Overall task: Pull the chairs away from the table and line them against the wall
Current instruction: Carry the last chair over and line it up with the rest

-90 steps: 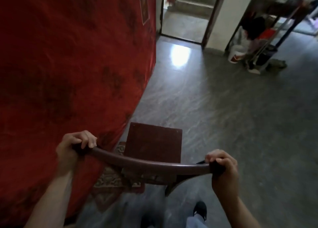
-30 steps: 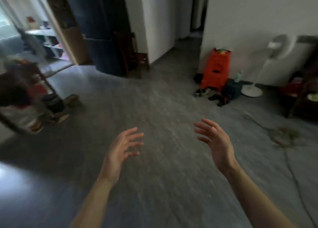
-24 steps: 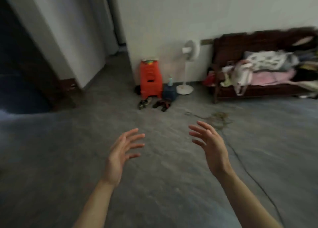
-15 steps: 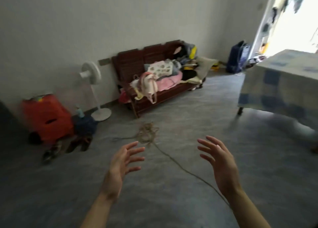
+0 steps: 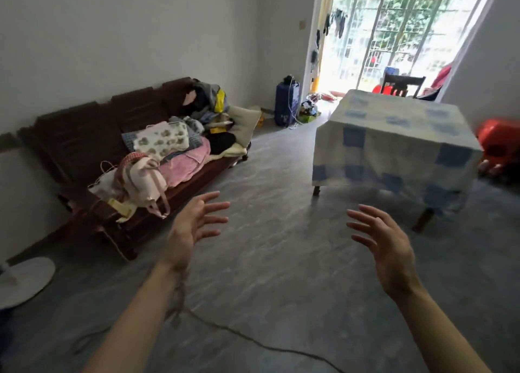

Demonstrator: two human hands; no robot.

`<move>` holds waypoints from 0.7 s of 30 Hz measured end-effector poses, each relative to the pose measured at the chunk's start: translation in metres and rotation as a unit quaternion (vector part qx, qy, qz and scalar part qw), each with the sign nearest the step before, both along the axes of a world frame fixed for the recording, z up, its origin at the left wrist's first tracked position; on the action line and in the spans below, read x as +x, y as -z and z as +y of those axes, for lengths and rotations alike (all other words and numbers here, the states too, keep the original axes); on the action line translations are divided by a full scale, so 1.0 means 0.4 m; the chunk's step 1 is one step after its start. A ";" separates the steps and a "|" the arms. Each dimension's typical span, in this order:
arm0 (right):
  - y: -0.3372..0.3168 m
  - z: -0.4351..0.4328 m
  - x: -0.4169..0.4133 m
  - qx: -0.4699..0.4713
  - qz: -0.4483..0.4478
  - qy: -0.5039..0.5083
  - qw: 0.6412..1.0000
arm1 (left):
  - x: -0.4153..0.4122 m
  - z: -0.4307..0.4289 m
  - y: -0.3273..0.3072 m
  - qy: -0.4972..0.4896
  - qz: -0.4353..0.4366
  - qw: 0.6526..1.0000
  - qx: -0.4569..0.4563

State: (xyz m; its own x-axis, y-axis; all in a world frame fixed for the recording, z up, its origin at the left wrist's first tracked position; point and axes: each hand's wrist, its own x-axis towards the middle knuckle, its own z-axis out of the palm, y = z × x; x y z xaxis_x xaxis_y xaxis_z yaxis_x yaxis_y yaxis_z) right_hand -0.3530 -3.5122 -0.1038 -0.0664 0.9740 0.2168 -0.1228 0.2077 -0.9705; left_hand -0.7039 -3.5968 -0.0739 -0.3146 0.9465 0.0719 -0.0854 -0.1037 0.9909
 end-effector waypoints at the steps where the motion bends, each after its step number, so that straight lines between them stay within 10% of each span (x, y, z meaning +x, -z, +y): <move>1: -0.014 0.054 -0.003 0.003 0.001 0.017 1.000 | -0.013 0.085 -0.013 0.013 0.002 1.000 0.003; 21: -0.049 1.654 -0.337 -0.005 -0.014 0.064 0.998 | -0.313 1.779 -0.042 0.070 0.023 0.997 0.019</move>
State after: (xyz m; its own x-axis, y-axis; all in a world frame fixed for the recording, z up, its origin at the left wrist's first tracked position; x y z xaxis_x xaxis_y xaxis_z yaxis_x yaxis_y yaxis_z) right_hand -0.4876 -2.8507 -0.0843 0.0538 0.9768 0.2074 -0.0693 0.2108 -0.9751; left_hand -0.8289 -2.8853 -0.0570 -0.1759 0.9770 0.1205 -0.0558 -0.1321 0.9897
